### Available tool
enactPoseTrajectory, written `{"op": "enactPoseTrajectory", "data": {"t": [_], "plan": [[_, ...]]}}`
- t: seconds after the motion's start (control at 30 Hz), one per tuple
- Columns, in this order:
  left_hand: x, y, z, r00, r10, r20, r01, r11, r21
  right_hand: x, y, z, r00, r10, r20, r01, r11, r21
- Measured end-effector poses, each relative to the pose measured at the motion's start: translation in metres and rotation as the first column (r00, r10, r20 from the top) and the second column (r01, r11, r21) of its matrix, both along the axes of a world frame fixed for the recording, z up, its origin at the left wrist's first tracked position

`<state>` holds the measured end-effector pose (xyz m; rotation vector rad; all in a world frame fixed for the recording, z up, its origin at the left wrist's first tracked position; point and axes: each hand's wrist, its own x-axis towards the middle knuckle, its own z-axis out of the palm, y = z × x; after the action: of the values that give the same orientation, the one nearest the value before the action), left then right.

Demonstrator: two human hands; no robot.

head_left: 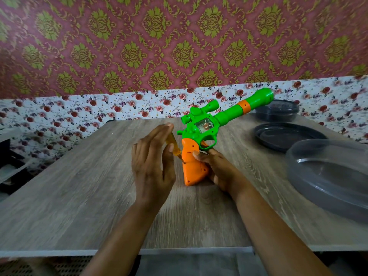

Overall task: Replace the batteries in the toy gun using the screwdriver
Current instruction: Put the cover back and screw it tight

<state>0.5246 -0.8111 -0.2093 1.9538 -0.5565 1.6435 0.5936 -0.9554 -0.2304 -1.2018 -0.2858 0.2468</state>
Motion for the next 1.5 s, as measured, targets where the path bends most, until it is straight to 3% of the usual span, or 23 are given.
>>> {"op": "enactPoseTrajectory", "data": {"t": [0.3, 0.53, 0.77, 1.17, 1.5], "plan": [[0.0017, 0.003, 0.0011, 0.997, -0.05, 0.058, 0.05, 0.999, 0.002, 0.0017, -0.0006, -0.0017, 1.0, -0.005, -0.011, 0.005, 1.0, 0.009], [-0.0001, 0.0003, 0.0006, 1.0, -0.012, 0.017, 0.012, 1.0, -0.01, 0.0026, 0.0003, -0.0024, 1.0, -0.004, 0.0, 0.004, 1.0, 0.007], [-0.0004, 0.0029, 0.0014, 0.996, -0.087, 0.028, 0.088, 0.996, -0.018, 0.0032, 0.0, -0.0034, 1.0, 0.001, 0.0, -0.001, 1.0, 0.001], [-0.0014, 0.0003, 0.0017, 0.999, -0.046, 0.01, 0.046, 0.999, -0.015, 0.0012, -0.0011, -0.0015, 1.0, -0.001, -0.006, 0.001, 1.0, -0.002], [0.0007, 0.0023, 0.002, 0.996, -0.028, 0.082, 0.026, 0.999, 0.02, 0.0004, 0.0006, -0.0011, 1.0, 0.002, -0.005, -0.002, 1.0, 0.013]]}}
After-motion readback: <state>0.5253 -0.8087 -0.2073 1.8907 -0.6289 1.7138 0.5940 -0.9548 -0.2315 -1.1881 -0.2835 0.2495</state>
